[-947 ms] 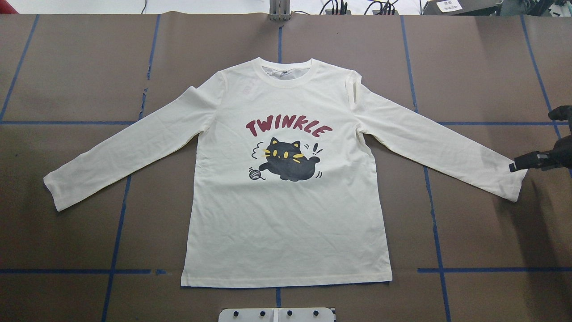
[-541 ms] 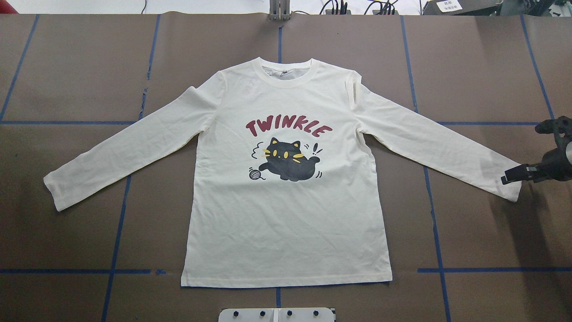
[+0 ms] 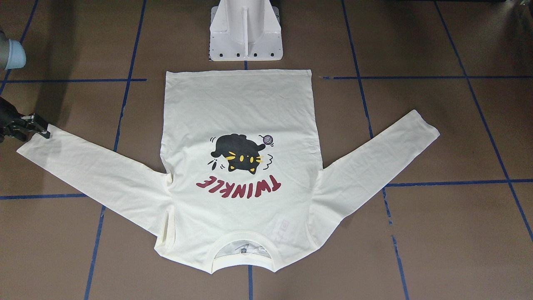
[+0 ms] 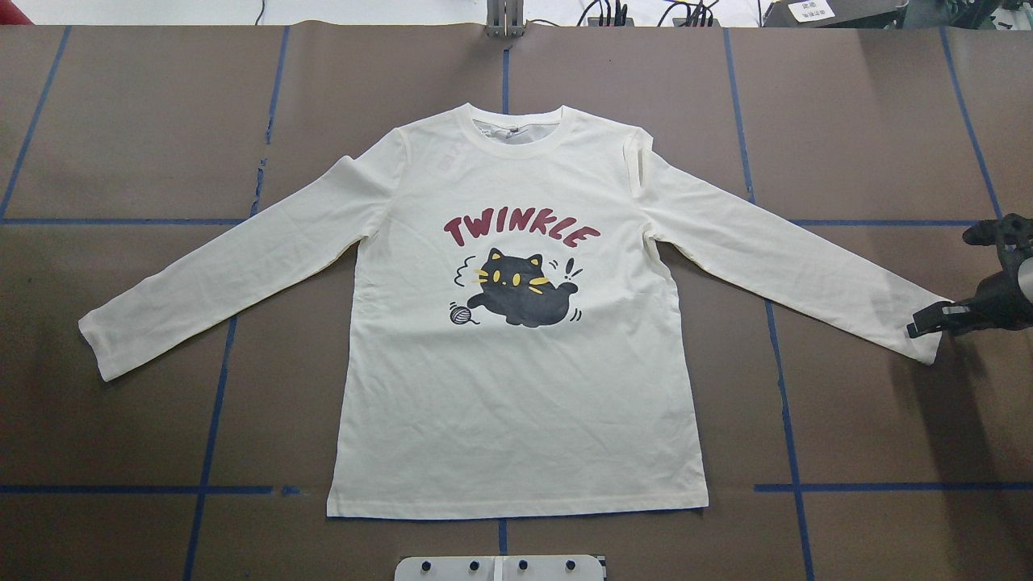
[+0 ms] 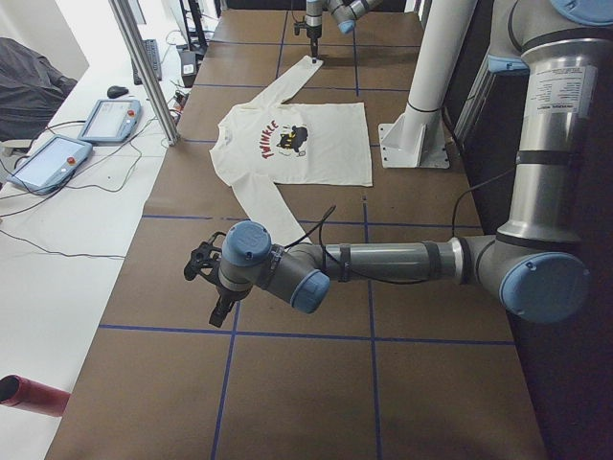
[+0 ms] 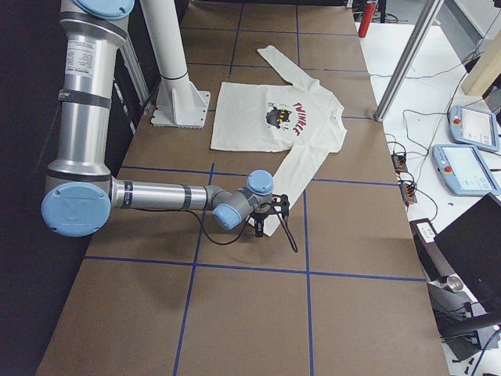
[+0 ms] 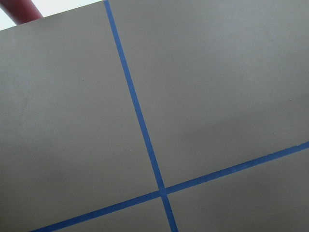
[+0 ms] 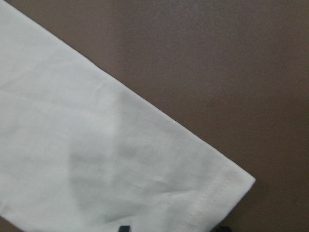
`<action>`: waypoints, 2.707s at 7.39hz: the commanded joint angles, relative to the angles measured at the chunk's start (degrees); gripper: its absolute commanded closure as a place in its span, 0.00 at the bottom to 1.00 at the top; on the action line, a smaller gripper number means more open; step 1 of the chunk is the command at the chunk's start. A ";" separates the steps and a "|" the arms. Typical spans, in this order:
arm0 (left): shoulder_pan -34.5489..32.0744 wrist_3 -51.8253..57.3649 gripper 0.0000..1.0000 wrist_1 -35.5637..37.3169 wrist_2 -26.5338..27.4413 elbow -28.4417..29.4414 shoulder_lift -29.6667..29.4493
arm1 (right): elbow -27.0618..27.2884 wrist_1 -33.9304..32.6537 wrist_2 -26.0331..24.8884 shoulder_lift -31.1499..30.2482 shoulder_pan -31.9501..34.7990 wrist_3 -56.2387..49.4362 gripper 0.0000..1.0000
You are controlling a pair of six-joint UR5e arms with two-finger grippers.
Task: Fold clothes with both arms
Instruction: 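Move the right gripper to the cuff of the sleeve nearest it and grasp, then lift the sleeve with the right gripper and lay it across the shirt chest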
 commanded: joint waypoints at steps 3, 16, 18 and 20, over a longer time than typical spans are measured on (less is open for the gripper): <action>0.00 0.15 0.00 -0.37 0.03 0.70 0.03 | 0.75 -0.20 0.56 0.69 -0.11 -0.11 1.00; 0.00 -0.03 0.00 -4.66 0.03 5.00 -0.14 | -26.93 -0.28 -4.15 70.20 -11.59 22.39 1.00; 0.00 -0.20 0.00 -6.42 0.03 6.94 -0.67 | -27.20 2.78 -8.04 69.87 -16.96 22.39 1.00; 0.00 -0.29 0.00 -6.43 0.03 7.21 -0.85 | -27.20 3.32 -17.67 69.95 -22.23 22.74 0.01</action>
